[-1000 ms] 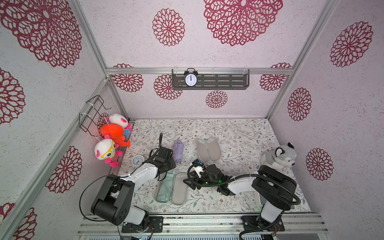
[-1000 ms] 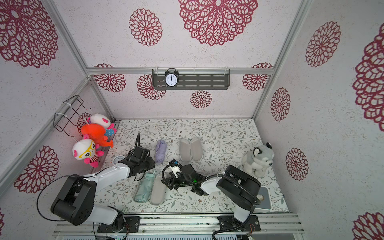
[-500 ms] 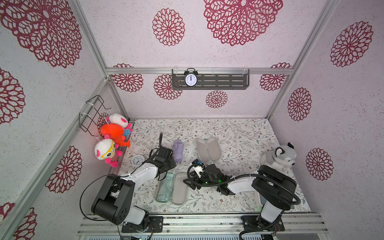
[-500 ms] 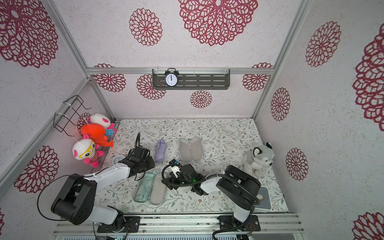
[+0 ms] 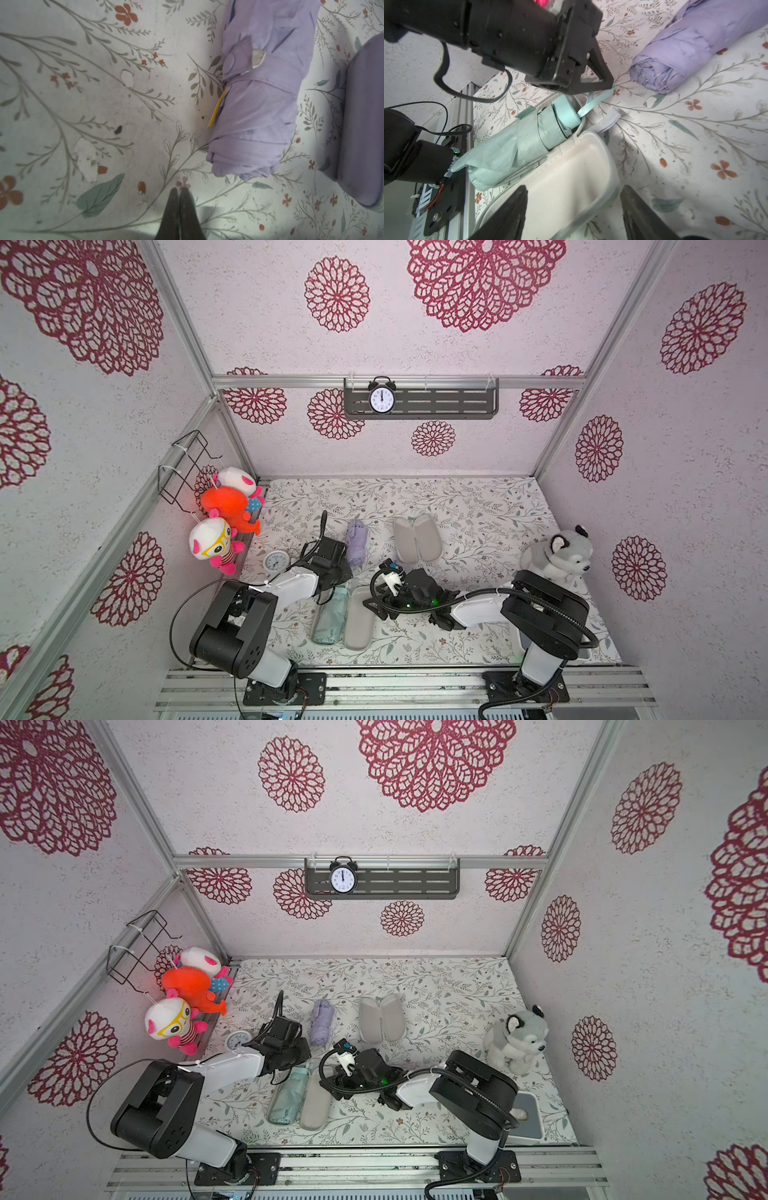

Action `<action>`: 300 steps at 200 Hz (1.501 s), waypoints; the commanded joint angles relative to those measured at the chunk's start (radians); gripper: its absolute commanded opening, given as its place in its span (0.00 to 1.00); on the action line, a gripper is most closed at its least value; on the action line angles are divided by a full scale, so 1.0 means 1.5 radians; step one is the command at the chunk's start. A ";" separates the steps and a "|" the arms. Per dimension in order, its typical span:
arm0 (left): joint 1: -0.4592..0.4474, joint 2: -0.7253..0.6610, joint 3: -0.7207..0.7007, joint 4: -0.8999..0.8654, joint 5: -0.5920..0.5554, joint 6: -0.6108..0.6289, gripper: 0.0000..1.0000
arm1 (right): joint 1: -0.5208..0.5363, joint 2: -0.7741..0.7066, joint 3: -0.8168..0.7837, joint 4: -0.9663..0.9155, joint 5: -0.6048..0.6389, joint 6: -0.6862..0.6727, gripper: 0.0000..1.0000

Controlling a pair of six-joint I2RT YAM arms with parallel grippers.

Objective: Put umbrellas into zippered umbrella sleeves
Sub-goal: Adjust the umbrella in the umbrella sleeve.

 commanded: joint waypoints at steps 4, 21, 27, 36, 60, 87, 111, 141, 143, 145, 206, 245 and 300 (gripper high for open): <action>-0.005 -0.055 -0.013 -0.001 -0.011 0.003 0.00 | 0.024 -0.030 -0.002 -0.050 0.037 0.038 0.72; -0.020 -0.086 -0.018 -0.015 -0.042 0.003 0.00 | 0.038 -0.042 0.002 -0.097 0.078 0.057 0.73; -0.025 -0.097 -0.021 -0.019 -0.055 0.003 0.00 | 0.043 -0.041 0.006 -0.107 0.082 0.063 0.73; -0.033 -0.113 -0.028 -0.018 -0.063 0.003 0.00 | 0.050 -0.036 0.009 -0.104 0.076 0.072 0.73; -0.059 -0.149 -0.031 -0.040 -0.100 0.004 0.00 | 0.055 -0.008 0.027 -0.091 0.056 0.090 0.73; -0.104 -0.178 -0.028 -0.085 -0.154 0.007 0.00 | 0.046 0.034 0.051 -0.073 0.050 0.110 0.70; -0.159 -0.201 -0.045 -0.117 -0.222 0.009 0.00 | 0.035 0.054 0.059 -0.038 0.043 0.133 0.61; -0.192 -0.248 -0.104 -0.098 -0.226 -0.026 0.00 | 0.017 0.049 0.049 -0.006 0.032 0.164 0.47; -0.193 -0.252 -0.106 -0.102 -0.228 -0.027 0.00 | 0.016 0.047 0.049 -0.007 0.032 0.166 0.46; -0.193 -0.255 -0.107 -0.105 -0.230 -0.028 0.00 | 0.016 0.046 0.048 -0.008 0.030 0.165 0.45; -0.226 -0.243 -0.181 0.034 -0.258 -0.044 0.00 | -0.012 0.024 0.068 -0.120 0.033 0.152 0.31; -0.296 -0.245 -0.226 0.191 -0.331 0.043 0.00 | -0.022 -0.006 0.092 -0.199 0.060 0.129 0.31; -0.357 -0.415 -0.385 0.334 -0.343 0.115 0.00 | -0.016 0.018 0.118 -0.166 0.048 0.154 0.31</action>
